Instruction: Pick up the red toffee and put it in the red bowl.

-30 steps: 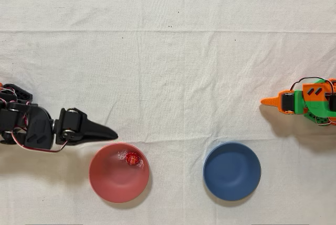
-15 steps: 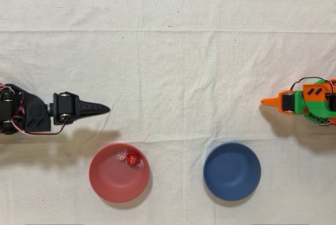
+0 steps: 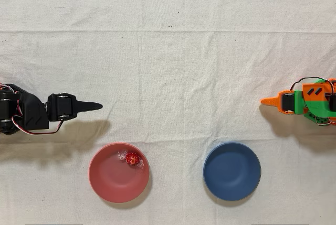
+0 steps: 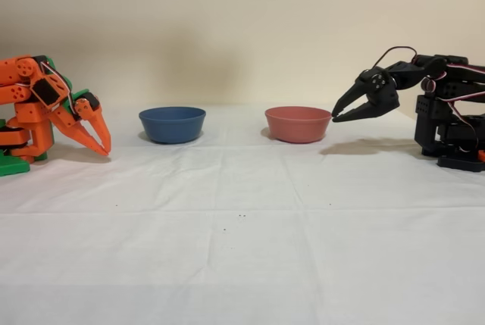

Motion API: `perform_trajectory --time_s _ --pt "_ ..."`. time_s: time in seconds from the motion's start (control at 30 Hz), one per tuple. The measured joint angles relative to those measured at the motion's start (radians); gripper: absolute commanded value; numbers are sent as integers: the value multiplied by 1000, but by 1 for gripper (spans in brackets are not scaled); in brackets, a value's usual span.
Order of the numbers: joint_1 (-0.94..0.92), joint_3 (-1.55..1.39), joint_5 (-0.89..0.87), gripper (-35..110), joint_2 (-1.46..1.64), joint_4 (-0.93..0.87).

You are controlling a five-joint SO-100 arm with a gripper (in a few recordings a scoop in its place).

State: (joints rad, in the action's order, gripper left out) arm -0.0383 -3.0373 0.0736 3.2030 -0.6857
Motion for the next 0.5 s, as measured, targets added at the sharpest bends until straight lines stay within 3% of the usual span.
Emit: perform_trajectory --time_s 0.5 --pt "0 -5 -67 1 0 -179"
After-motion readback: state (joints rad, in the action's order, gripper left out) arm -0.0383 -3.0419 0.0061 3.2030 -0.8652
